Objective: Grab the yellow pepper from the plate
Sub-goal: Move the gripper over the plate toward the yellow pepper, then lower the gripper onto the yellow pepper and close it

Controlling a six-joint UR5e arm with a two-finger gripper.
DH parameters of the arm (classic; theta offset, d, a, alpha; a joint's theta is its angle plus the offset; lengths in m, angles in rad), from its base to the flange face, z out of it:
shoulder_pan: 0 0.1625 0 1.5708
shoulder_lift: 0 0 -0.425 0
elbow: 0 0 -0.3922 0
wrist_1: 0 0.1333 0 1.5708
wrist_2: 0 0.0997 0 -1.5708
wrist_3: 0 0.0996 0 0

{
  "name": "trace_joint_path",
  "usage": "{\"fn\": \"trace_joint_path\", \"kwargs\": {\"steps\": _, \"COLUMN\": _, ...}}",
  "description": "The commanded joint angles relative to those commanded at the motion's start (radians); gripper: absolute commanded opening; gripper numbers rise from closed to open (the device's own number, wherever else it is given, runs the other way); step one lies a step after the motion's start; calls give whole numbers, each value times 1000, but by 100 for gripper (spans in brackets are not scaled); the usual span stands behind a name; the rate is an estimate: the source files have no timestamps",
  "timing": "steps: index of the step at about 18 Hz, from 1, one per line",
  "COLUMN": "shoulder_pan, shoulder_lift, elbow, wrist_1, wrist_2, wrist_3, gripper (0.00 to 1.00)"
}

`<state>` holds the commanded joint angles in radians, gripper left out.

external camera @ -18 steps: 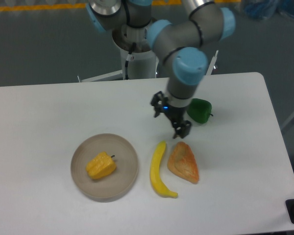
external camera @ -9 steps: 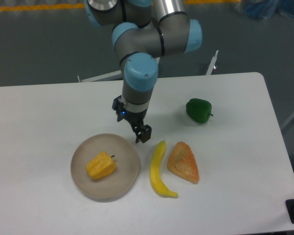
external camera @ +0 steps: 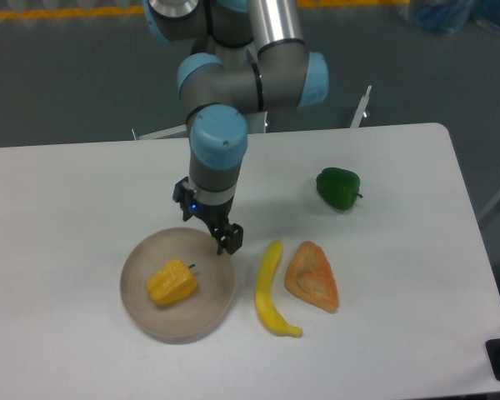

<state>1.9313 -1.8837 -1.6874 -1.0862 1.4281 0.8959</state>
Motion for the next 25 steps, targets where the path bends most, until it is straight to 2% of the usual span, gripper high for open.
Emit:
{"fn": "trace_joint_path", "kwargs": {"steps": 2, "shoulder_pan": -6, "shoulder_lift": -24, "elbow": 3, "wrist_1": 14, "wrist_2": 0, "wrist_3": -23, "gripper": 100}}
{"fn": "trace_joint_path", "kwargs": {"steps": 3, "shoulder_pan": -14, "shoulder_lift": -47, "elbow": 17, "wrist_1": 32, "wrist_2": 0, "wrist_3": -47, "gripper": 100}}
{"fn": "trace_joint_path", "kwargs": {"steps": 8, "shoulder_pan": -46, "shoulder_lift": -118, "elbow": 98, "wrist_1": 35, "wrist_2": 3, "wrist_3": -144, "gripper": 100}}
{"fn": "trace_joint_path", "kwargs": {"steps": 19, "shoulder_pan": -94, "shoulder_lift": -184, "elbow": 107, "wrist_1": 45, "wrist_2": 52, "wrist_3": -175, "gripper": 99}}
{"fn": "trace_joint_path", "kwargs": {"steps": 23, "shoulder_pan": -94, "shoulder_lift": -173, "elbow": 109, "wrist_1": 40, "wrist_2": 51, "wrist_3": -175, "gripper": 26}}
{"fn": "trace_joint_path", "kwargs": {"steps": 24, "shoulder_pan": -94, "shoulder_lift": -166, "elbow": 110, "wrist_1": 40, "wrist_2": 49, "wrist_3": -169, "gripper": 17}}
{"fn": "trace_joint_path", "kwargs": {"steps": 25, "shoulder_pan": -94, "shoulder_lift": -157, "elbow": 112, "wrist_1": 38, "wrist_2": 49, "wrist_3": -167, "gripper": 17}}
